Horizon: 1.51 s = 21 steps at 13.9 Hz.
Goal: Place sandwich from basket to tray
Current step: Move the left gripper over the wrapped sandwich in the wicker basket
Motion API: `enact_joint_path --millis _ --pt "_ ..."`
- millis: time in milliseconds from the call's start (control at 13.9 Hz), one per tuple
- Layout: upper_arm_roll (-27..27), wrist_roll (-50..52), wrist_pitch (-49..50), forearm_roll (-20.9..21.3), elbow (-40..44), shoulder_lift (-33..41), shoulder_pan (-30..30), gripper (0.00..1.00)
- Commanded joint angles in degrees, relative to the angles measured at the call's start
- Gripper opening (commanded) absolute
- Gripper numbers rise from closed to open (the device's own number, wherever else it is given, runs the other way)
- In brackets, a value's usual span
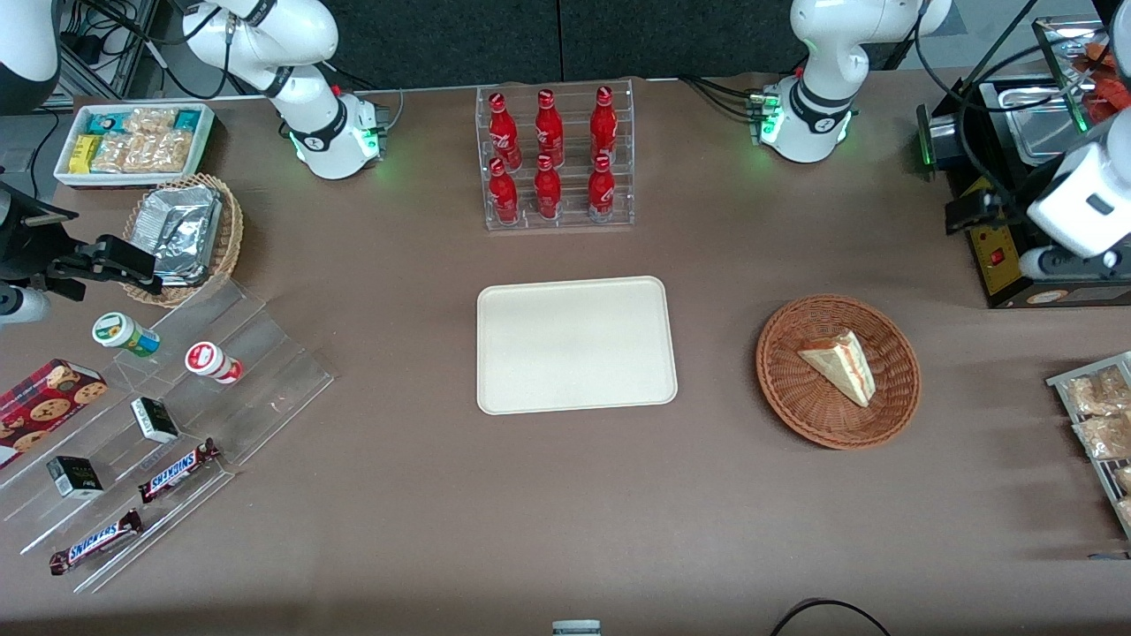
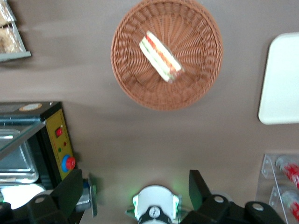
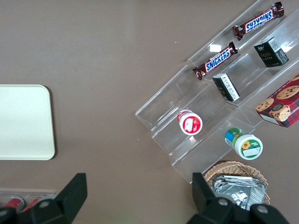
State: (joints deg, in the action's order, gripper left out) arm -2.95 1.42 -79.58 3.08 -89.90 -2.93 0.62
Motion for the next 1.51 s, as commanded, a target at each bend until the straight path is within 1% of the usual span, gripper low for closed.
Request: enact_joint_path --millis 0,216,577,649,721,793,1009,1441 --pt "0.1 2.0 -8.5 0.7 -6.9 0.2 0.2 1.0" --pt "0.4 4.8 -18.0 0.7 -15.2 0.4 0.3 1.0" --pt "0.3 17.0 -35.7 0.3 -28.2 0.1 -0.1 1.0" --pt "0.2 21.0 -40.1 0.2 -31.9 0.3 -0.3 1.0" --pt "-0.1 27.2 -44.6 0.3 -34.9 0.4 -0.8 1.0" --pt "-0.1 32.1 -48.1 0.5 -36.6 0.0 -2.3 1.0" --pt "-0.1 39.4 -51.3 0.5 -37.4 -2.0 -3.4 1.0" --pt "0.0 43.4 -57.3 0.5 -38.2 -5.6 -3.3 1.0"
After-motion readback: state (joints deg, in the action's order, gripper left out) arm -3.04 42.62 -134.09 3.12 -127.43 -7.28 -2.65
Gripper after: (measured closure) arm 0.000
